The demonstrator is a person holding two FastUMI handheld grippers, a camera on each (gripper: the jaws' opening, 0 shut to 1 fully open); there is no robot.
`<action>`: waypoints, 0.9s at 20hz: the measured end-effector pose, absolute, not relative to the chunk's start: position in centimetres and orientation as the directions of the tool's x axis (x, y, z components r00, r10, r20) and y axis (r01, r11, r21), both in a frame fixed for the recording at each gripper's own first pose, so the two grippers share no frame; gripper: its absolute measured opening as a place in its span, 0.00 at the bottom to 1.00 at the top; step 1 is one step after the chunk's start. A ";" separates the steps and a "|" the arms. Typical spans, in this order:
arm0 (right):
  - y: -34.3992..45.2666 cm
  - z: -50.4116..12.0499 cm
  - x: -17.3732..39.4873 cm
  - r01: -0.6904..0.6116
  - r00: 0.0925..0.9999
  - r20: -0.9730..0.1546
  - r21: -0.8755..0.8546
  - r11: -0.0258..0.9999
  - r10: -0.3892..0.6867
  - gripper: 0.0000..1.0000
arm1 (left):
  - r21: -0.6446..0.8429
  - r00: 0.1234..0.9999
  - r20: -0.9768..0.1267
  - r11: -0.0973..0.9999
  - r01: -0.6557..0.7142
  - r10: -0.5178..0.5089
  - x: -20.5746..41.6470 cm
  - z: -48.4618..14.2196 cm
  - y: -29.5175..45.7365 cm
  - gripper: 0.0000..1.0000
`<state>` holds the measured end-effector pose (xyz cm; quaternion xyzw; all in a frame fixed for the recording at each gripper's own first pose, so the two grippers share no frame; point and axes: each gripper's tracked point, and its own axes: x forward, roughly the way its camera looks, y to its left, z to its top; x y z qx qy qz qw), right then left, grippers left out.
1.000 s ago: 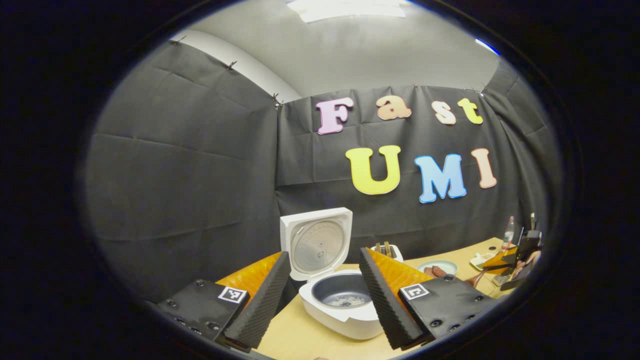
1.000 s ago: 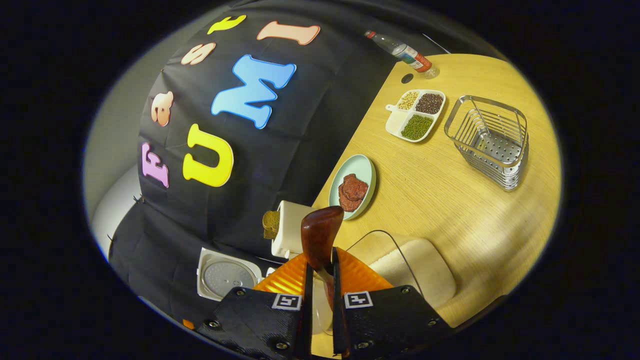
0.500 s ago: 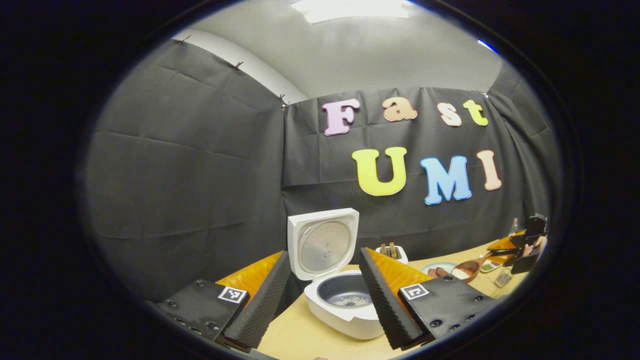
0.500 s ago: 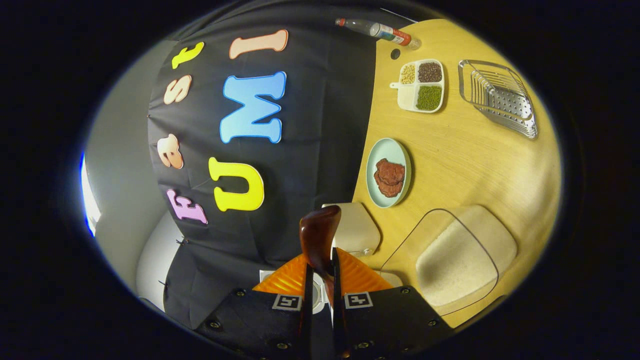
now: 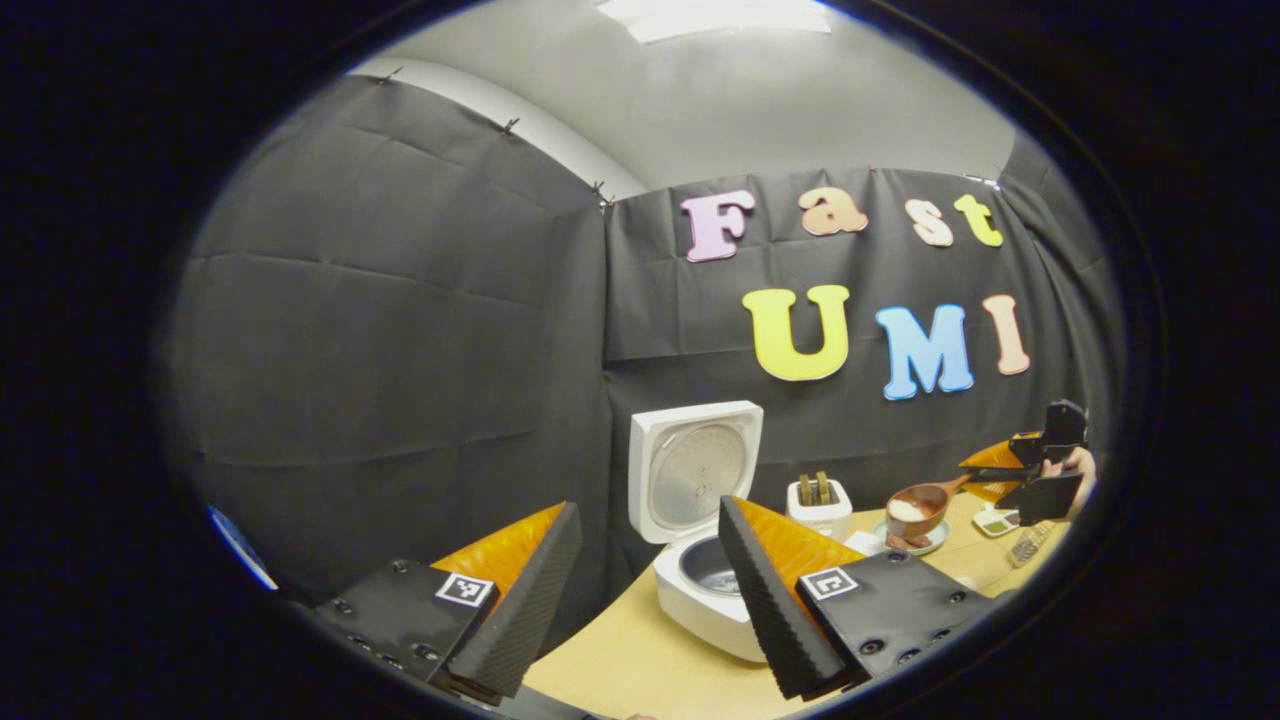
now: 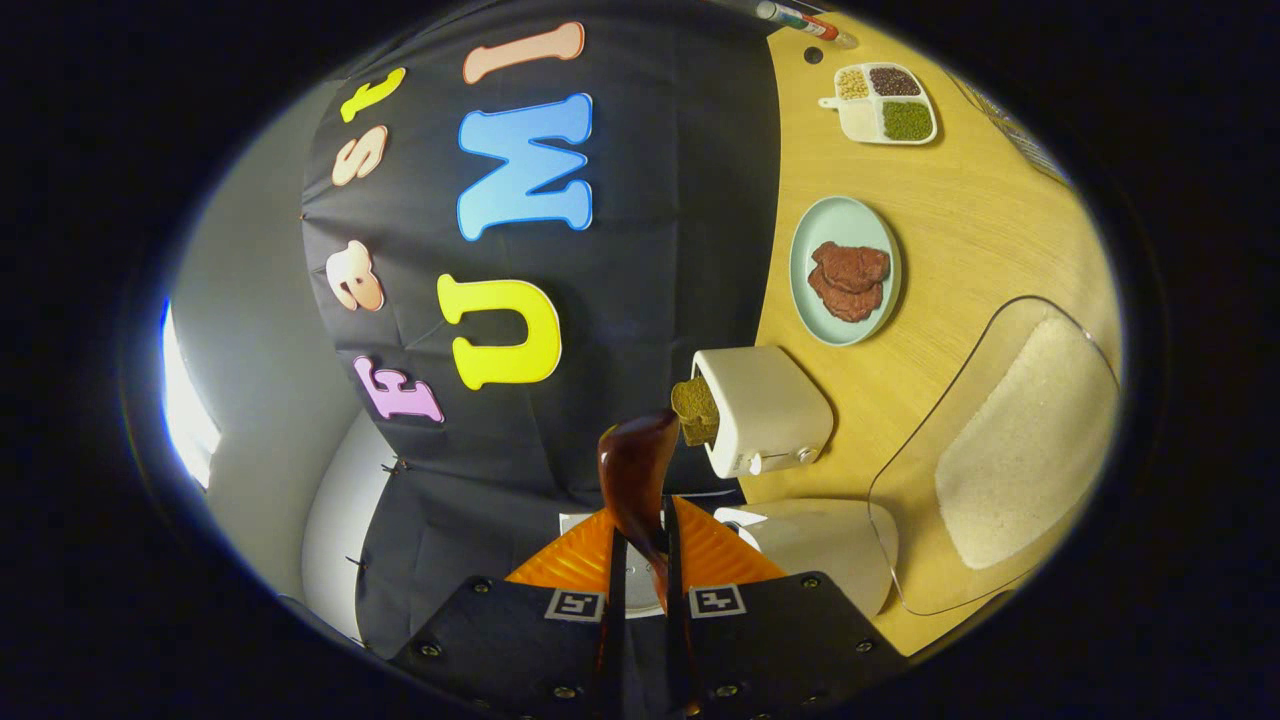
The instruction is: Close the left gripper, press the button to open the rice cooker; take a wooden spoon from the chopstick holder with the right hand, scoop a spoonful of rice and pour it into the rice cooker, then put the wooden spoon back into the chopstick holder.
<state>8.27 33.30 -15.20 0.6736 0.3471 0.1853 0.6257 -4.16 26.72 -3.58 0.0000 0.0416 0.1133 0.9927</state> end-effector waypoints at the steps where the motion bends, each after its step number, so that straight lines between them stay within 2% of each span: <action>1: 34.3 -15.0 8.3 0.232 0.685 -0.182 0.972 0.026 0.706 0.17 | 0.007 0.967 -0.088 0.971 -0.238 0.238 -4.4 -3.9 27.3 0.92; 3: 36.3 -14.8 8.6 0.223 0.670 -0.179 0.974 0.035 0.721 0.17 | -0.002 0.960 -0.103 0.965 -0.263 0.262 -5.3 -4.5 28.6 0.92; 4: 37.2 -14.8 8.7 0.215 0.662 -0.178 0.976 0.044 0.728 0.16 | -0.008 0.956 -0.111 0.962 -0.274 0.272 -5.6 -4.7 29.1 0.96; 7: 40.0 -14.5 8.9 0.195 0.645 -0.180 0.979 0.067 0.743 0.17 | -0.011 0.943 -0.132 0.951 -0.309 0.305 -6.8 -5.8 30.6 0.96; 8: 41.0 -14.6 8.9 0.190 0.638 -0.182 0.979 0.077 0.748 0.17 | -0.010 0.939 -0.138 0.948 -0.318 0.314 -7.1 -6.2 31.0 0.92; 9: 41.9 -14.6 8.9 0.182 0.632 -0.187 0.979 0.090 0.753 0.17 | -0.008 0.935 -0.141 0.944 -0.329 0.325 -7.5 -6.4 31.4 0.92; 10: 42.8 -14.6 9.1 0.175 0.625 -0.191 0.979 0.103 0.757 0.16 | -0.006 0.932 -0.142 0.941 -0.338 0.334 -7.9 -6.3 31.8 0.96; 11: 43.7 -14.7 9.2 0.164 0.618 -0.196 0.979 0.119 0.761 0.16 | -0.005 0.927 -0.146 0.937 -0.349 0.345 -8.2 -6.5 32.4 0.92; 12: 44.7 -14.9 9.4 0.152 0.612 -0.203 0.979 0.139 0.765 0.16 | -0.004 0.923 -0.148 0.933 -0.359 0.354 -8.6 -6.7 32.7 0.96; 13: 45.8 -15.1 9.4 0.137 0.604 -0.211 0.977 0.161 0.769 0.16 | -0.002 0.919 -0.151 0.929 -0.369 0.365 -8.9 -6.9 33.1 0.92; 14: 46.8 -15.3 9.5 0.121 0.597 -0.220 0.975 0.185 0.771 0.16 | -0.002 0.914 -0.156 0.925 -0.380 0.375 -9.0 -7.1 33.6 0.96; 15: 47.7 -15.6 9.7 0.106 0.590 -0.230 0.972 0.207 0.774 0.16 | -0.004 0.908 -0.164 0.920 -0.391 0.386 -9.4 -7.3 33.9 0.96; 16: 48.7 -15.9 9.9 0.087 0.585 -0.239 0.969 0.233 0.775 0.16 | -0.008 0.902 -0.172 0.915 -0.403 0.396 -9.7 -7.6 34.3 0.92; 17: 49.5 -16.1 10.0 0.069 0.580 -0.249 0.964 0.258 0.776 0.16 | -0.012 0.896 -0.181 0.910 -0.415 0.406 -10.2 -7.9 34.7 0.96; 18: 50.2 -16.4 10.1 0.047 0.575 -0.262 0.956 0.288 0.775 0.16 | -0.015 0.890 -0.187 0.905 -0.425 0.415 -10.6 -8.2 35.1 0.96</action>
